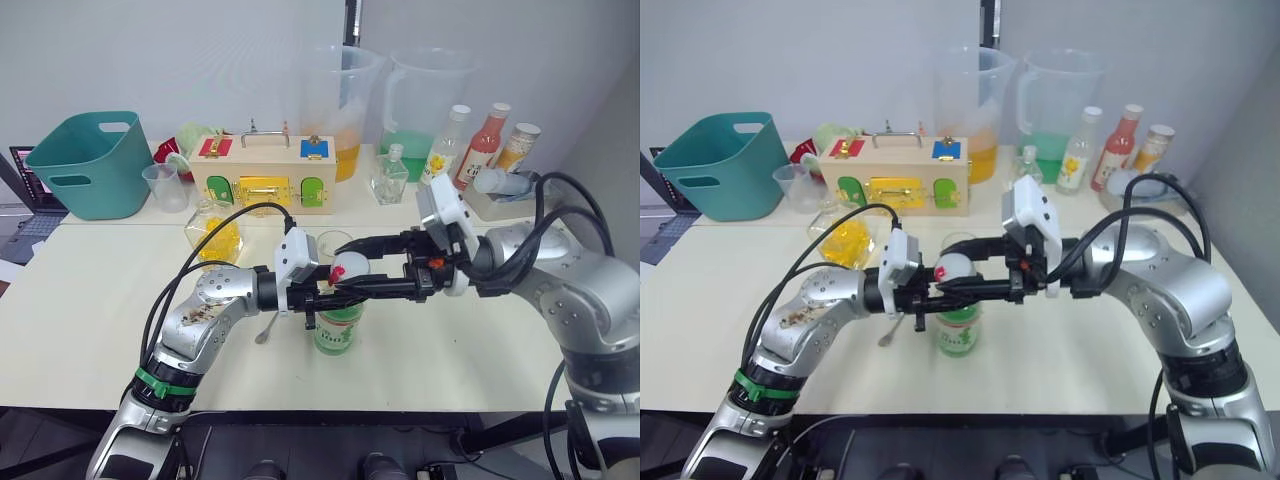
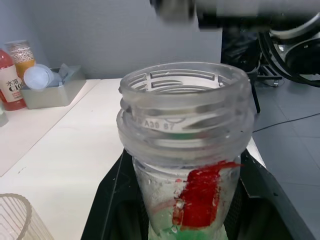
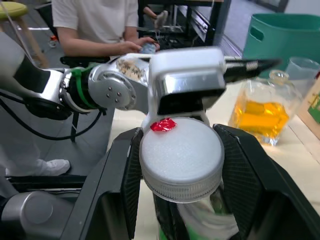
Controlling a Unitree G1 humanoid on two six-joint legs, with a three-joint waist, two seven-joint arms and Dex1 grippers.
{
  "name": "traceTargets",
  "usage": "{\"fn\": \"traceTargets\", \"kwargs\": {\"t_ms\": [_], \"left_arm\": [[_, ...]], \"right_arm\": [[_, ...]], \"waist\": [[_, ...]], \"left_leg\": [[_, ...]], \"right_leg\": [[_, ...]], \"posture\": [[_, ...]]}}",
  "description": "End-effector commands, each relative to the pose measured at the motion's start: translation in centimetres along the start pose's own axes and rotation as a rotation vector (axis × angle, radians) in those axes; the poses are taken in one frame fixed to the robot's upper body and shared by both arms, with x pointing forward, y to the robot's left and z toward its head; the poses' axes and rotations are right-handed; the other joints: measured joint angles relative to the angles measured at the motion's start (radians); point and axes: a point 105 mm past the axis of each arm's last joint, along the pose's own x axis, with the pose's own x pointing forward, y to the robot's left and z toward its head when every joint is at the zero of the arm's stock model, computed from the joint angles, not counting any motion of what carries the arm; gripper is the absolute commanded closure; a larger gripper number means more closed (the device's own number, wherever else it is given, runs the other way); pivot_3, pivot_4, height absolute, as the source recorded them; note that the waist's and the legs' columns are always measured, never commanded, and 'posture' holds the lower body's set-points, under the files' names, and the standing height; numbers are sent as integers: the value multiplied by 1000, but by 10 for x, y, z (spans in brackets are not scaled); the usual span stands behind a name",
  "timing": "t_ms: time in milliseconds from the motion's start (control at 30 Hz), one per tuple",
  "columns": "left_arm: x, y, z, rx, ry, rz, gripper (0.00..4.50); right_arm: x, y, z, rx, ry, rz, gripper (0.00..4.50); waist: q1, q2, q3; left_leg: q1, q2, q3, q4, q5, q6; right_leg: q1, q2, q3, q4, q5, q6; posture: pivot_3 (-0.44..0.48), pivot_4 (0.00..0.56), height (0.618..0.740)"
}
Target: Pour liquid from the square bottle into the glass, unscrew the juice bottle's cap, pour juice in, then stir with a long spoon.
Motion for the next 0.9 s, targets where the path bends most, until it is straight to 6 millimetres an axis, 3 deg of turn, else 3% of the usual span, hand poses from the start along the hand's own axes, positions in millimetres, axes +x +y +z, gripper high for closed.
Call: {"fn": "traceTargets", "kwargs": {"t_ms": [33, 133, 200, 333, 400, 600, 733, 833, 900], "left_arm": [[-6, 7, -7, 12, 46, 70, 3258], [-6, 6, -6, 12, 45, 73, 3258], [-6, 6, -7, 11, 45, 75, 3258], [-4, 7, -8, 6, 39, 76, 3258], [-3, 7, -7, 5, 36, 75, 3258], [-1, 5, -9, -6, 25, 72, 3258], [-1, 4, -9, -8, 24, 74, 3258], [-2, 4, -9, -11, 19, 91, 3258], [-2, 3, -10, -14, 18, 95, 3258]], "right_arm": [[-7, -3, 16, -42, -58, -9, 2285], [-17, -11, 24, -31, -88, -59, 2285], [-38, -26, 26, -26, -84, -177, 2285], [-103, -64, 14, -15, -67, -544, 2285], [-123, -71, 6, -8, -40, -643, 2285], [-195, -76, -45, 119, 42, -1020, 2285], [-216, -71, -74, 146, 102, -1155, 2285], [-242, -68, -110, 197, 146, -1341, 2285], [-246, -66, -125, 214, 155, -1388, 2285]], "waist": [[1, 0, 0], [1, 0, 0], [3, 0, 0], [14, 0, 0], [17, 0, 0], [18, 0, 0], [18, 0, 0], [17, 0, 0], [16, 0, 0]], "left_leg": [[0, 0, 0, 0, 0, 0], [0, 0, 0, 0, 0, 0], [0, 0, 0, 0, 0, 0], [0, 0, 0, 0, 0, 0], [0, 0, 1, 0, 0, 0], [0, 0, 2, 0, 0, 0], [0, -1, 2, 0, 0, 0], [2, 0, 2, 0, 0, 0], [4, 0, 2, 0, 0, 0]], "right_leg": [[0, 0, 0, 0, 0, 0], [0, 0, 0, 0, 0, 0], [0, 0, 0, 0, 0, 0], [1, 0, 0, -1, 0, 0], [1, 0, 0, -1, 0, 0], [1, 0, 1, -1, 0, 0], [1, 0, 1, -1, 0, 0], [3, 0, 2, -1, 0, 0], [5, 0, 2, -2, 0, 0]], "posture": [[0, 150, 740], [0, 150, 740], [0, 150, 740], [0, 150, 740], [0, 150, 740], [0, 150, 740], [0, 150, 740], [0, 150, 740], [0, 150, 740]]}}
